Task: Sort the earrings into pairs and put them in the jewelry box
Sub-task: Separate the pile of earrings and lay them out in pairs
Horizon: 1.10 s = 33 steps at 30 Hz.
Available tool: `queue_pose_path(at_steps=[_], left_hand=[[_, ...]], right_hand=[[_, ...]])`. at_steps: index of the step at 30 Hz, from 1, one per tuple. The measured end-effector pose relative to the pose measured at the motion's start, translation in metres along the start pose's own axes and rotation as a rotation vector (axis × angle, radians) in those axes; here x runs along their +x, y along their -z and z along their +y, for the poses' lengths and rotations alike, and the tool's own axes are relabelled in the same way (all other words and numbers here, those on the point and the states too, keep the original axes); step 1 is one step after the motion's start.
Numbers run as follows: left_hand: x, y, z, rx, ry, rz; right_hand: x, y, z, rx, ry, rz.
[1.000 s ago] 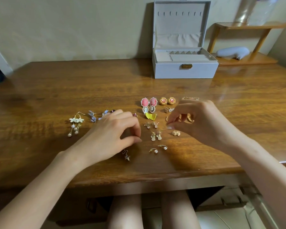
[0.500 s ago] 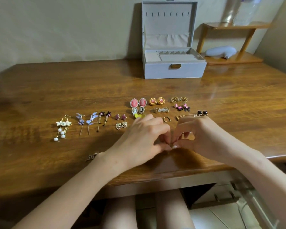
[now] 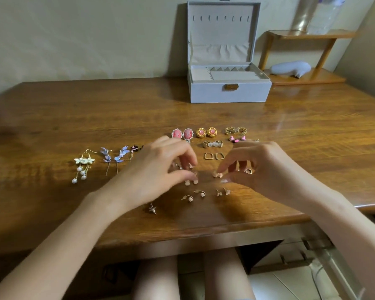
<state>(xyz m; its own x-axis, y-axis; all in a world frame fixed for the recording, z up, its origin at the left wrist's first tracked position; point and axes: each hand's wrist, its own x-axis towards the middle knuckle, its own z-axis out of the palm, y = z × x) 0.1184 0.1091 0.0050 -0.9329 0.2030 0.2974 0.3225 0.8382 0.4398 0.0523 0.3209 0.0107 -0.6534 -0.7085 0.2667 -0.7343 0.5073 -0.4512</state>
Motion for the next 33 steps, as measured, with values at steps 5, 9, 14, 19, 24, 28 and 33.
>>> queue_pose_path(at_steps=[5, 9, 14, 19, 24, 28, 33], left_hand=[[-0.021, 0.032, -0.017, -0.001, 0.093, 0.002], [-0.04, 0.044, -0.03, 0.031, 0.152, -0.039], [-0.059, 0.051, -0.04, 0.069, 0.19, -0.12], [-0.072, 0.05, -0.051, 0.061, 0.206, -0.136], [-0.074, 0.041, -0.056, 0.102, 0.168, -0.122], [-0.073, 0.032, -0.056, 0.147, 0.119, -0.117], [-0.073, 0.032, -0.055, 0.137, 0.1, -0.081]], right_hand=[[0.013, -0.011, -0.025, 0.03, 0.086, -0.033], [0.024, -0.029, -0.047, 0.046, 0.177, -0.089], [0.033, -0.05, -0.065, -0.008, 0.268, -0.205], [0.036, -0.057, -0.072, -0.048, 0.28, -0.274], [0.038, -0.064, -0.073, -0.113, 0.282, -0.224], [0.04, -0.065, -0.074, -0.112, 0.289, -0.227], [0.042, -0.055, -0.074, -0.064, 0.269, -0.216]])
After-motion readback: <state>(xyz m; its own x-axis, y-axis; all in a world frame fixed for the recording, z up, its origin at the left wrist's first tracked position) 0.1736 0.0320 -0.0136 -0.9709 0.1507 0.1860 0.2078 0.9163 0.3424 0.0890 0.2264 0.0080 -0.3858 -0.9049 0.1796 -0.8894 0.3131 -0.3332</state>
